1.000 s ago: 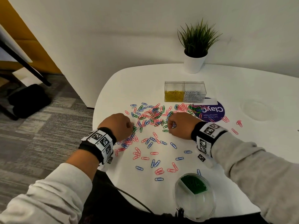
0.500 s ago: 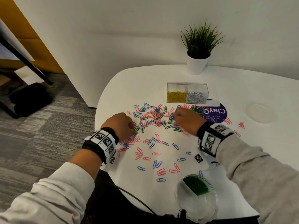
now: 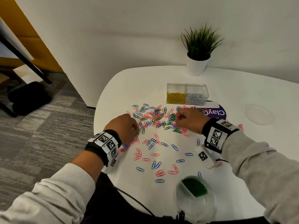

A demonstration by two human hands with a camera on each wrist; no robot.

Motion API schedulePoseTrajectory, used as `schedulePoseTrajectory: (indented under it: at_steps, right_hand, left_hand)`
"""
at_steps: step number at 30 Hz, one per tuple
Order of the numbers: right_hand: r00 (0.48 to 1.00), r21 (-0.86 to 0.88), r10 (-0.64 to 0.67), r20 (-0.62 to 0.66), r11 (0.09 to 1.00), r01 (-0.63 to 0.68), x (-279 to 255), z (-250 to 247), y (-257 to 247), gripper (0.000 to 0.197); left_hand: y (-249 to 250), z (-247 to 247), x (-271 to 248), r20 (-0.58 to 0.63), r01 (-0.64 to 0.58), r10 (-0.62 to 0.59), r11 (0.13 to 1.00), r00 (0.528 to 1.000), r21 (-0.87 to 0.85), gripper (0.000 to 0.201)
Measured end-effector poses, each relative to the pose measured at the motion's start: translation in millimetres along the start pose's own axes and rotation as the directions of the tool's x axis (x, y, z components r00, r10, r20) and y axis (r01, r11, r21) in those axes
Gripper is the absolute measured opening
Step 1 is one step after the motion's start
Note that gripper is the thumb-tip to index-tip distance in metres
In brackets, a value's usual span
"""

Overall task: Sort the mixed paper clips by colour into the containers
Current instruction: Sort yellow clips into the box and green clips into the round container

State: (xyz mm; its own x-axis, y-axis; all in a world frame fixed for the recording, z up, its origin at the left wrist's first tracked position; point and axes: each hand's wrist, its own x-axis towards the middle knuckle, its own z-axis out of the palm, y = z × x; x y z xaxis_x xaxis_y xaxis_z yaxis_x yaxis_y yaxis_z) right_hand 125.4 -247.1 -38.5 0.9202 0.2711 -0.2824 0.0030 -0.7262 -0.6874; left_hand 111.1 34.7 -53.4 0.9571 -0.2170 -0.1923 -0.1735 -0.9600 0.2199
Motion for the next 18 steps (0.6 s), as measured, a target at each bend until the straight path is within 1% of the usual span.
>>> schedulePoseTrajectory:
  at_steps: [1, 2, 3, 5, 7, 9, 12, 14, 15, 17, 18]
  right_hand:
    - [0.998, -0.199, -0.056, 0.030, 0.978, 0.061, -1, 3, 0, 0.004]
    - [0.995, -0.346, -0.078, 0.069, 0.933, 0.098, -2, 4, -1, 0.005]
    - [0.990, -0.441, -0.089, 0.108, 0.888, 0.128, -2, 6, 0, 0.009]
    - [0.984, -0.534, -0.100, 0.148, 0.829, 0.165, -3, 7, 3, 0.016]
    - [0.984, -0.559, -0.107, 0.144, 0.812, 0.170, -3, 7, 5, 0.013]
    - [0.983, -0.584, -0.110, 0.147, 0.792, 0.176, -5, 9, 5, 0.011]
    - [0.981, -0.622, -0.125, 0.149, 0.759, 0.191, -9, 14, 5, 0.013]
    - [0.981, -0.632, -0.117, 0.156, 0.752, 0.190, -11, 15, 5, 0.014]
    - [0.981, -0.618, -0.108, 0.159, 0.765, 0.184, -12, 14, 4, 0.013]
    - [0.986, -0.517, -0.110, 0.128, 0.841, 0.161, -16, 9, 2, 0.008]
    - [0.989, -0.438, -0.125, 0.085, 0.886, 0.150, -20, 5, -1, 0.009]
  left_hand:
    - [1, 0, 0, 0.005, -0.001, 0.001, 1.000, 1.000, 0.019, 0.013]
    - [2, 0, 0, 0.011, -0.005, 0.005, 0.999, 1.000, 0.038, 0.013]
    - [2, 0, 1, 0.014, -0.013, 0.012, 0.998, 1.000, 0.059, 0.013]
    - [3, 1, 0, 0.015, -0.033, 0.032, 0.996, 0.999, 0.086, 0.013]
    - [2, 2, -1, 0.005, -0.049, 0.049, 0.994, 0.999, 0.094, 0.012]
    - [-1, 1, -2, -0.025, -0.045, 0.046, 0.998, 0.999, 0.043, 0.011]
    - [-8, -7, -2, -0.074, 0.024, -0.039, 0.982, 0.996, -0.190, 0.011]
    - [-15, -13, -1, -0.089, 0.075, -0.112, 0.936, 0.990, -0.343, 0.009]
    - [-19, -16, 0, -0.080, 0.102, -0.148, 0.904, 0.986, -0.415, 0.008]
    - [-25, -19, 0, -0.027, 0.153, -0.204, 0.808, 0.979, -0.569, 0.007]
    - [-26, -19, -1, 0.008, 0.177, -0.221, 0.758, 0.975, -0.628, 0.007]
